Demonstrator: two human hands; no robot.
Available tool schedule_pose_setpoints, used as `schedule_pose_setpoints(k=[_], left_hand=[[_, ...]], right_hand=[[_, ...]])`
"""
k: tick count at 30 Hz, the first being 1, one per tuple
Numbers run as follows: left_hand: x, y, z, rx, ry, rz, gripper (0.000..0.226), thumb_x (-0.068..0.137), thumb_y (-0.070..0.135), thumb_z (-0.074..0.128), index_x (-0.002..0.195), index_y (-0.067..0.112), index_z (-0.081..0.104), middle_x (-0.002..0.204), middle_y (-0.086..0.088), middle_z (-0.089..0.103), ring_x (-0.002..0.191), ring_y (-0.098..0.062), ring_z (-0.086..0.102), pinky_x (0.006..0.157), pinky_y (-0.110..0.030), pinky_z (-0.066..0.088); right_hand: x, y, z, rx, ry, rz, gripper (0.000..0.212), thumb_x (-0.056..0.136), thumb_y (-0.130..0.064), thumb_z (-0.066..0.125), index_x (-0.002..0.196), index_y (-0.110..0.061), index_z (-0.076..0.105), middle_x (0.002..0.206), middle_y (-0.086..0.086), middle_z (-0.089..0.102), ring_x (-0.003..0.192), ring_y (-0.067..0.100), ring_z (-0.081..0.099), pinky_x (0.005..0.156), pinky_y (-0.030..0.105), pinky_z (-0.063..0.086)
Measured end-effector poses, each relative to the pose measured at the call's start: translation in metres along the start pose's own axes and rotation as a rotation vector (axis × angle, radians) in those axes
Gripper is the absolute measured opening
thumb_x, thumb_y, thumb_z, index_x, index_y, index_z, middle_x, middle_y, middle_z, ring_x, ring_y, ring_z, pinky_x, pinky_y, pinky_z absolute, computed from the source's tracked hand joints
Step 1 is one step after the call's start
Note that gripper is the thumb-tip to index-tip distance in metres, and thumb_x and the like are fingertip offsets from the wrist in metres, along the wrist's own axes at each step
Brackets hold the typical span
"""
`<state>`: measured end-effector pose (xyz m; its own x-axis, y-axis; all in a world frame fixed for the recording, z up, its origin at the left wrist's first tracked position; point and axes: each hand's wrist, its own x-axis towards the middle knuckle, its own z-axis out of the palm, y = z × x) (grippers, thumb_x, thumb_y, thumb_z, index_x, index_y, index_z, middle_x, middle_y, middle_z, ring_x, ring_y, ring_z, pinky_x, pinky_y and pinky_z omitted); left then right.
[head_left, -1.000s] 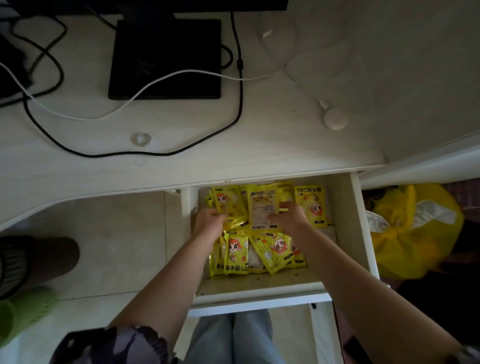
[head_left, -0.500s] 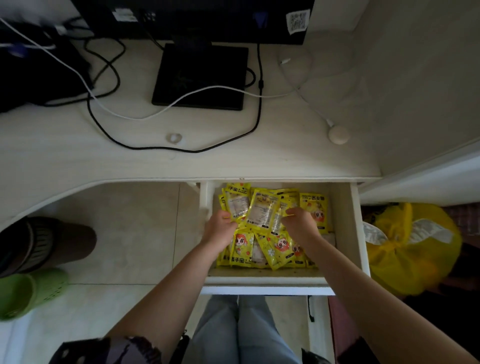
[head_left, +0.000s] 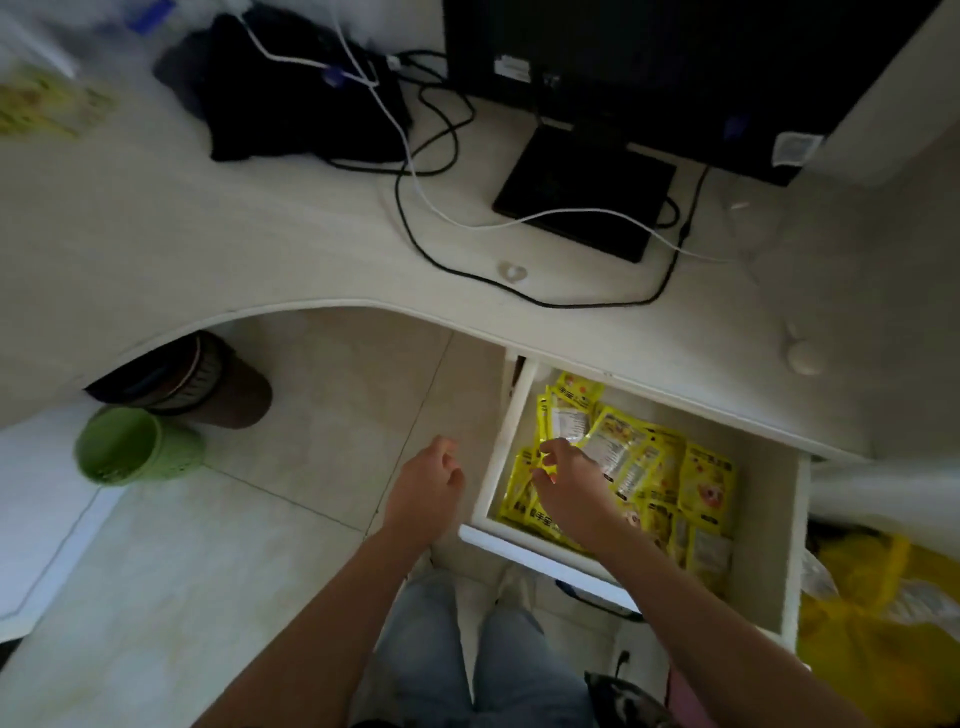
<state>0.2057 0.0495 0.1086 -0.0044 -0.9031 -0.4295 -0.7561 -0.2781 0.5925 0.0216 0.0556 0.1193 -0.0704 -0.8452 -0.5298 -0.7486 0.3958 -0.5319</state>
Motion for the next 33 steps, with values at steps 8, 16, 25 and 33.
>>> schedule_pose_setpoints(k=[8, 16, 25, 33], left_hand=[[-0.029, -0.099, -0.081, 0.040, 0.170, -0.183, 0.028, 0.094, 0.019, 0.048, 0.122, 0.021, 0.052, 0.105, -0.001, 0.067, 0.095, -0.016, 0.063, 0.078, -0.029, 0.052], [-0.026, -0.188, -0.165, 0.088, 0.263, -0.285, 0.026, 0.094, 0.026, 0.046, 0.120, 0.026, 0.053, 0.101, 0.002, 0.067, 0.091, -0.015, 0.061, 0.075, -0.030, 0.052], [0.005, -0.250, -0.253, 0.044, 0.425, -0.315, 0.024, 0.094, 0.027, 0.048, 0.117, 0.024, 0.054, 0.104, 0.002, 0.065, 0.093, -0.015, 0.060, 0.075, -0.028, 0.049], [0.057, -0.272, -0.300, -0.121, 0.443, -0.390, 0.024, 0.093, 0.024, 0.050, 0.116, 0.022, 0.056, 0.100, 0.003, 0.066, 0.092, -0.014, 0.061, 0.079, -0.033, 0.054]], right_hand=[[0.010, -0.103, 0.070, -0.129, -0.108, -0.172, 0.030, 0.089, -0.017, 0.049, 0.117, -0.009, 0.053, 0.115, 0.014, 0.060, 0.106, 0.032, 0.058, 0.087, 0.036, 0.048], [0.029, -0.212, 0.146, -0.211, -0.181, -0.274, 0.032, 0.092, -0.017, 0.043, 0.123, -0.012, 0.050, 0.121, 0.010, 0.056, 0.108, 0.025, 0.056, 0.092, 0.036, 0.048], [0.055, -0.310, 0.192, -0.301, -0.190, -0.386, 0.035, 0.094, -0.021, 0.045, 0.128, -0.012, 0.049, 0.127, 0.008, 0.055, 0.115, 0.023, 0.053, 0.097, 0.032, 0.043], [0.114, -0.395, 0.206, -0.350, -0.203, -0.476, 0.033, 0.091, -0.018, 0.047, 0.123, -0.010, 0.053, 0.121, 0.011, 0.058, 0.112, 0.029, 0.055, 0.091, 0.034, 0.044]])
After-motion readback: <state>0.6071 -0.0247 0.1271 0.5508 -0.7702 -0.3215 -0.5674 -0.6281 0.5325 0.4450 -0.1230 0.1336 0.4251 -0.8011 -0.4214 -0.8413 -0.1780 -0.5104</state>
